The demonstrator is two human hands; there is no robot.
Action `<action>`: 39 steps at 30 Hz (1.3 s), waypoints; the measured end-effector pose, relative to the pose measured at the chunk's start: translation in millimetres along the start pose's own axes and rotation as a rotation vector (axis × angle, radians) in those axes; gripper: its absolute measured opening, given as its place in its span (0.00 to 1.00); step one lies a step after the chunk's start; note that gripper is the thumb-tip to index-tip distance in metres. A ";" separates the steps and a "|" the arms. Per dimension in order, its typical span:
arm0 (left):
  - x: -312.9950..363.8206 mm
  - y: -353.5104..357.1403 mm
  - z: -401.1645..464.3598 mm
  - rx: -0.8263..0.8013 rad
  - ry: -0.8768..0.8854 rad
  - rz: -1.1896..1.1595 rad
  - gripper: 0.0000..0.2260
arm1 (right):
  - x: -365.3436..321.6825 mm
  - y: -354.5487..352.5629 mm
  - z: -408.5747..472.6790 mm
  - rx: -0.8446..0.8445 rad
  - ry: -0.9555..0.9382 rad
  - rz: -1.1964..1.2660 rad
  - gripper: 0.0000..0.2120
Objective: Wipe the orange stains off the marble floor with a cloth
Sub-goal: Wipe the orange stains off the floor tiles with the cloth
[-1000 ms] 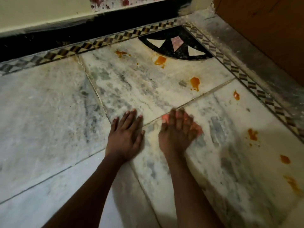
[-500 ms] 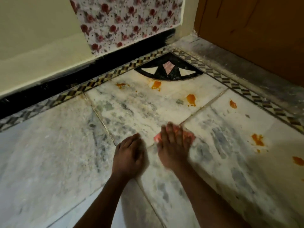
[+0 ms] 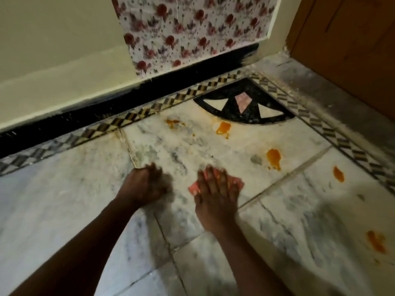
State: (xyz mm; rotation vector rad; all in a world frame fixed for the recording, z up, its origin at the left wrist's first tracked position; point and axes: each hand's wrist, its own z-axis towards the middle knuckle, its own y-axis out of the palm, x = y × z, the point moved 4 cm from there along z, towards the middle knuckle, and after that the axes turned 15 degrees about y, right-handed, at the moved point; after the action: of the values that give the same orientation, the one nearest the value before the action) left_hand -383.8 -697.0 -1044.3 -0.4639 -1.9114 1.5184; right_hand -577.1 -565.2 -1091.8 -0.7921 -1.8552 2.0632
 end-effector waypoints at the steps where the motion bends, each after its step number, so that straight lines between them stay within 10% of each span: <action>1: 6.3 -15.1 4.7 -0.138 -0.065 0.002 0.48 | 0.0 -10.1 -7.9 -0.017 -0.053 0.028 0.32; 7: 18.2 -14.1 1.3 -0.299 -0.134 -0.073 0.58 | 6.4 -14.3 33.0 -0.045 0.077 0.015 0.30; 12: -6.5 31.5 -28.8 0.228 0.075 -0.027 0.40 | -66.1 21.5 120.4 -0.079 0.212 0.015 0.33; 17: -7.8 32.4 -32.9 0.383 0.062 -0.109 0.35 | -39.1 9.0 74.5 0.042 -0.186 -0.067 0.29; 25: -10.2 33.2 -33.5 0.387 0.086 -0.154 0.35 | -68.9 23.8 145.4 -0.050 0.350 -0.027 0.33; 32: -10.0 33.0 -33.1 0.377 0.078 -0.189 0.33 | -71.4 9.6 97.0 -0.004 -0.187 -0.028 0.29; 39: -71.8 21.2 38.9 0.327 0.005 -0.065 0.35 | -96.4 30.9 167.0 -0.108 0.212 -0.023 0.32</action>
State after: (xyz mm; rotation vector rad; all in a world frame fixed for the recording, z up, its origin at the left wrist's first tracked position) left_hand -360.1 -764.9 -1088.4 -0.2564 -1.6156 1.7418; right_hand -584.7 -760.4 -1094.0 -0.9703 -1.8603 1.7989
